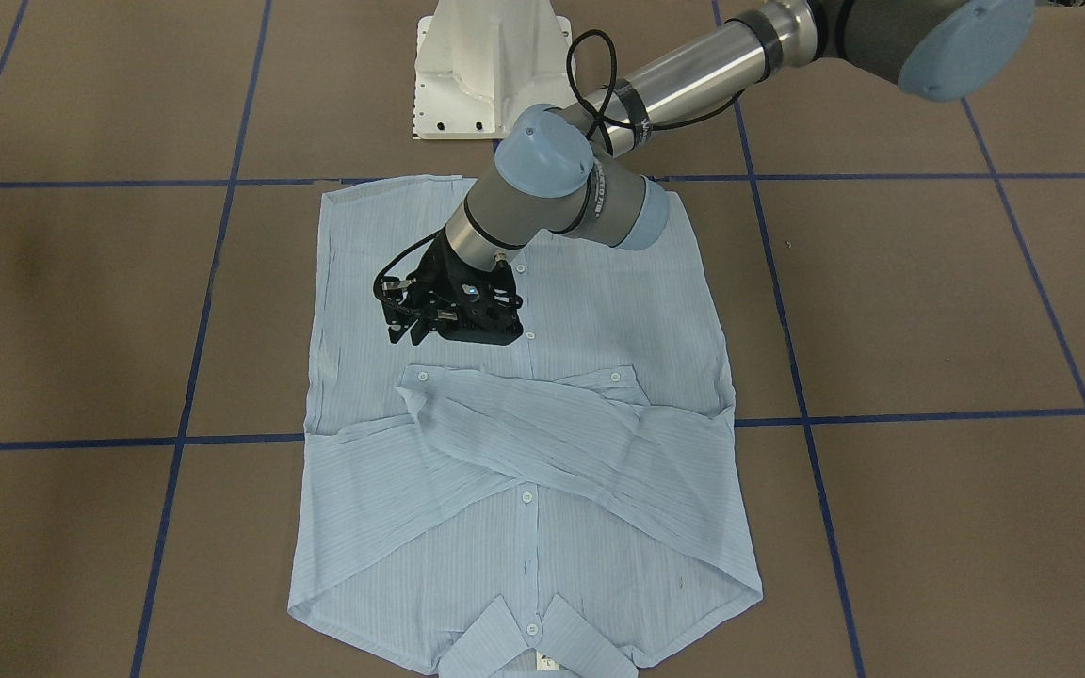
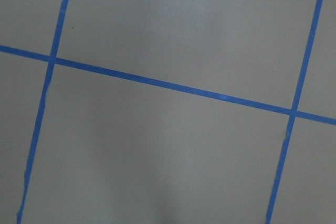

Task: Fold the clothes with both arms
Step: 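Release the sleeve and move both grippers to the shirt hem corners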

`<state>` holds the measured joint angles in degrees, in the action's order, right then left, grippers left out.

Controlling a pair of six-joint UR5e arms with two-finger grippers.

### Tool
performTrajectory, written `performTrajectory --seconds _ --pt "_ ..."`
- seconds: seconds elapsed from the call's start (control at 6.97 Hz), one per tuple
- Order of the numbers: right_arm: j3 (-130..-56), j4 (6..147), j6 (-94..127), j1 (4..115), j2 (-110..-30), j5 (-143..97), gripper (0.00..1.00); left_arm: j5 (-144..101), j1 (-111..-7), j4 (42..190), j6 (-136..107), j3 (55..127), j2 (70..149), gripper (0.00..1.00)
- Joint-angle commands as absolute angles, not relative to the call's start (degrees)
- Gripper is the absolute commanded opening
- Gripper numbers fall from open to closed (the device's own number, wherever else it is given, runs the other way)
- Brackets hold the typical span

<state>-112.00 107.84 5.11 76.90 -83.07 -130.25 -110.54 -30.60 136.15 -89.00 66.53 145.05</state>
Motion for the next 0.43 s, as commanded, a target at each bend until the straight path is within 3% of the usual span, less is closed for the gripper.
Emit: performTrajectory --seconds 0.0,0.29 --pt "-112.7 107.8 8.7 76.8 -83.0 -130.3 1.0 -116.1 -30.3 131.6 -81.7 72.1 141.9 1.0" --pt "-117.0 104.0 19.3 72.9 -84.4 -130.8 1.0 -116.1 -31.2 127.7 -79.5 84.7 132.2 1.0"
